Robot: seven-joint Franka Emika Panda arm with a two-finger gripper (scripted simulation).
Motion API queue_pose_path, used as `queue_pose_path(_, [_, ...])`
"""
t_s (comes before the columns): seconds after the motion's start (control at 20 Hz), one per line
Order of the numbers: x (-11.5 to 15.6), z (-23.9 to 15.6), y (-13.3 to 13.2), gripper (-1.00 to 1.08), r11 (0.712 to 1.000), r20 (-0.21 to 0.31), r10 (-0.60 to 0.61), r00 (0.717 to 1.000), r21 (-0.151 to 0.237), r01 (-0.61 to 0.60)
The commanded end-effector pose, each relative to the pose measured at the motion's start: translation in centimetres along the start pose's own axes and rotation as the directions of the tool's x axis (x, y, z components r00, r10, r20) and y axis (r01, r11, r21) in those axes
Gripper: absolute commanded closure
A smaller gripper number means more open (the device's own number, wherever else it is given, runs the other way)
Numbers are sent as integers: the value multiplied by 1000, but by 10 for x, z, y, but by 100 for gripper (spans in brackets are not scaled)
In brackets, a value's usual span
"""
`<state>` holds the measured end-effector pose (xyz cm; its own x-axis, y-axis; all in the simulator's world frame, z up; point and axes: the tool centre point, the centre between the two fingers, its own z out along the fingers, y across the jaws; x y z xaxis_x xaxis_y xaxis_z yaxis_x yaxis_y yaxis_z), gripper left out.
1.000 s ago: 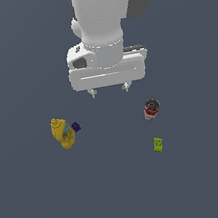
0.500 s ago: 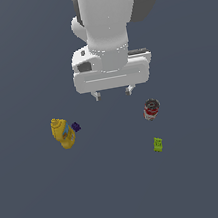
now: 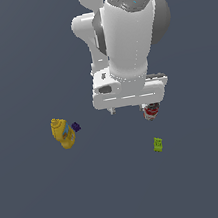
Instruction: Pick up a designated object from a clutter of objects.
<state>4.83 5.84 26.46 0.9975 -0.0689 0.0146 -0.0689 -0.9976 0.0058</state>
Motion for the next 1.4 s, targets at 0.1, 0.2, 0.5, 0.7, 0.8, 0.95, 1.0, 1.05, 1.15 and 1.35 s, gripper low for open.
queue_pose_path(0.1, [14, 40, -30, -92, 998, 3, 56, 998, 0, -56])
queue_pose_path(0.2, [19, 60, -45, -92, 997, 4, 82, 997, 0, -82])
queue_pose_path(0.5, [28, 120, -87, -92, 987, 8, 159, 987, 0, -159])
queue_pose_path(0.7, [28, 153, -110, -92, 980, 11, 200, 980, 1, -200])
queue_pose_path(0.8, [27, 167, -119, -92, 976, 12, 216, 976, 1, -216])
queue_pose_path(0.95, [26, 183, -129, -92, 972, 14, 235, 972, 1, -235])
queue_pose_path(1.0, [25, 187, -132, -92, 971, 14, 240, 971, 2, -240])
queue_pose_path(1.05, [25, 191, -134, -92, 970, 15, 244, 970, 2, -244])
queue_pose_path(1.15, [24, 197, -138, -92, 968, 15, 251, 968, 2, -251])
queue_pose_path(1.35, [23, 202, -141, -92, 967, 16, 256, 967, 2, -256])
